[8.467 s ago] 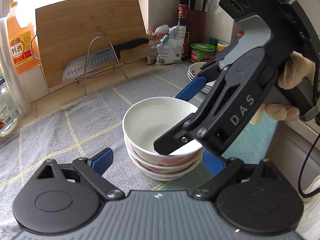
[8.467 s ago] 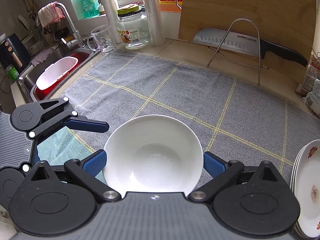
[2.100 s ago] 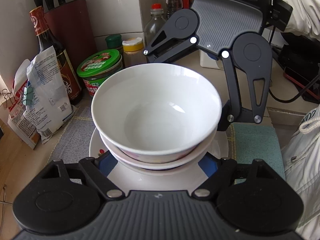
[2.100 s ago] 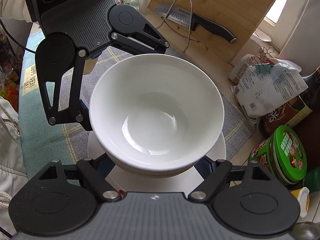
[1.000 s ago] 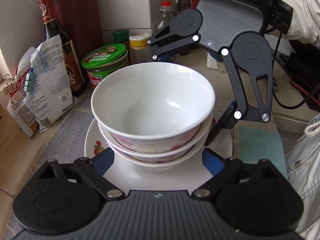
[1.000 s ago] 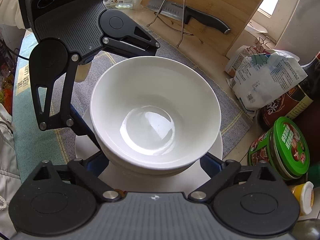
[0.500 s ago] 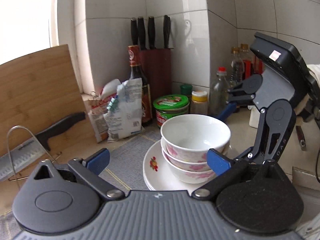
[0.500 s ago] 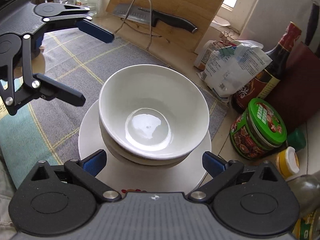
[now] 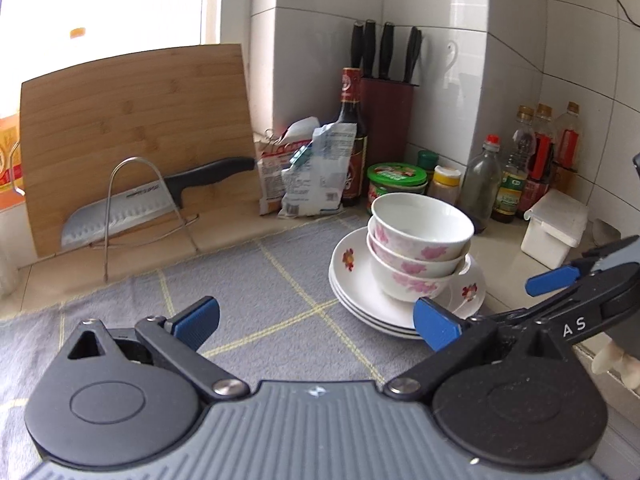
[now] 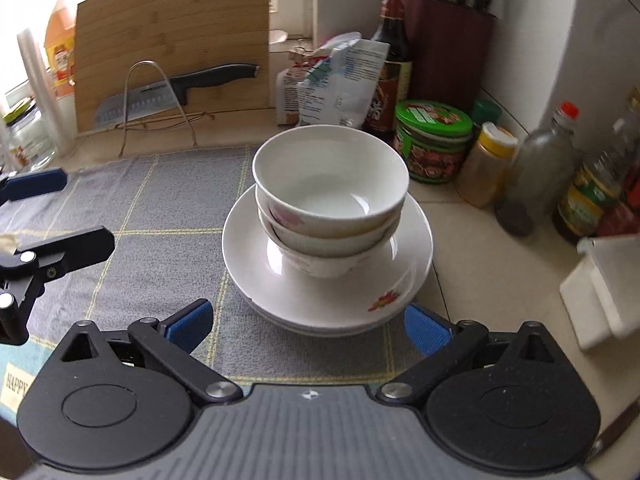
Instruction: Organize plates and bowls
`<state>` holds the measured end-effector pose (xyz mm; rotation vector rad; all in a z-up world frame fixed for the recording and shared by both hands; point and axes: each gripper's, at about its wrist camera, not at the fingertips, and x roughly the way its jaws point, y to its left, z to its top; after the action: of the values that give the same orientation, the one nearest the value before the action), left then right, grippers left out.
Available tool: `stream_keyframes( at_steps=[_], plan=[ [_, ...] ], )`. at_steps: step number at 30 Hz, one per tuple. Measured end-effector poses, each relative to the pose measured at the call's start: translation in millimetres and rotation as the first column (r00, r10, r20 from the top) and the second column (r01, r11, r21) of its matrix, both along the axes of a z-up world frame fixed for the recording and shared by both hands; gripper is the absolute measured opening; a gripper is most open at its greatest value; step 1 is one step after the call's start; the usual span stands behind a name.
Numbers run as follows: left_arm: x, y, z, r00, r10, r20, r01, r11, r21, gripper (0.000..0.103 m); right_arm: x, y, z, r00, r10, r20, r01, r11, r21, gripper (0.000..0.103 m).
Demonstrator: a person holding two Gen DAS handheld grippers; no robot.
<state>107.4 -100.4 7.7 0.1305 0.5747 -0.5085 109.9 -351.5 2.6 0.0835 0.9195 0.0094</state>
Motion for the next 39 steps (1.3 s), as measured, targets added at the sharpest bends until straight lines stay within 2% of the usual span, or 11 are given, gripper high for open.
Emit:
stream_keyframes(
  at_steps=[3, 6, 14, 39],
  plan=[
    [-7.2, 4.6, 0.8, 1.0, 0.022, -0.02, -0.021, 0.999, 0.03, 0.102, -15.9, 7.7, 1.8, 0.998, -0.067, -0.01, 0.068, 0.997, 0.03, 0.103],
    [-13.5, 7.7, 4.6, 0.999, 0.03, -0.017, -0.029, 0.999, 0.046, 0.102, -28.3, 16.1, 7.0, 0.994, -0.107, 0.003, 0.107, 0.994, 0.015, 0.103],
    [-20.7, 8.4, 13.3, 0.998, 0.044, -0.046, -0.041, 0.998, 0.052, 0.102, -47.8, 25.6, 22.6, 0.983, -0.175, 0.052, 0.174, 0.985, 0.019, 0.103],
    [-28.1, 7.3, 24.0, 0.997, 0.069, -0.03, -0.066, 0.996, 0.064, 0.102, -59.3, 29.8, 34.0, 0.98, -0.178, 0.086, 0.178, 0.984, 0.012, 0.103]
  ],
)
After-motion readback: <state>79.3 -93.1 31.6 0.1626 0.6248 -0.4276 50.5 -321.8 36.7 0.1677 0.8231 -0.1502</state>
